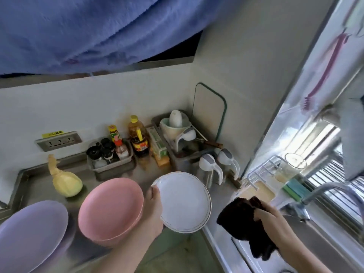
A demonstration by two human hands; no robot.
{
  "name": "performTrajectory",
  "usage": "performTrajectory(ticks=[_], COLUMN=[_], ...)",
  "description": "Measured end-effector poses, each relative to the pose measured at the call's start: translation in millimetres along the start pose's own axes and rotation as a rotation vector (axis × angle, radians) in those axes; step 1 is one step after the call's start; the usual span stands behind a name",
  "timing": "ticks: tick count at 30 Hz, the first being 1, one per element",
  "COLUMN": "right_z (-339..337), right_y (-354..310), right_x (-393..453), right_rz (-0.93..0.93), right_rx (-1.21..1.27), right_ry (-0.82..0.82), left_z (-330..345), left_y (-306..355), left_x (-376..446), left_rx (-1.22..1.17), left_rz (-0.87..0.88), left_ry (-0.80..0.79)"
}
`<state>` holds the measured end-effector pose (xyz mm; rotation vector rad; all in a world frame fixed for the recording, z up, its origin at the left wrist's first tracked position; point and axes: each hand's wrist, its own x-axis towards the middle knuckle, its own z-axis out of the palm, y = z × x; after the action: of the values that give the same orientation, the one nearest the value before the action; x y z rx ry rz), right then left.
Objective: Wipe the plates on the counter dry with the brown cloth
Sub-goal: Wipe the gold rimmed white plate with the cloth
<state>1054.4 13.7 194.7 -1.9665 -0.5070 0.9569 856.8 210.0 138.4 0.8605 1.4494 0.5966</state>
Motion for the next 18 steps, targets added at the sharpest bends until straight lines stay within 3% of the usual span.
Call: performTrajectory(ticks=[4, 7, 18], right_z=[-12.5, -15.6, -10.4], right_y=[27.5, 44.3, 88.5], right_x=[9.9, 22.0, 50.7], right_rz=[0.309, 0.417, 0.304], right_rx=[0.305, 0.5, 0.535], right_ry=[0.064, 0.065, 0.045], left_z=[57.1, 86.3, 128.4], left_y=[-58.5, -98.2, -128.1], left_x=[12.1, 22.0, 52.7], left_rx=[-0.058, -0.075, -0.08], left_rz=[-0.141, -0.21, -0.202], left_ry=[-0.056, -0.059, 0.004])
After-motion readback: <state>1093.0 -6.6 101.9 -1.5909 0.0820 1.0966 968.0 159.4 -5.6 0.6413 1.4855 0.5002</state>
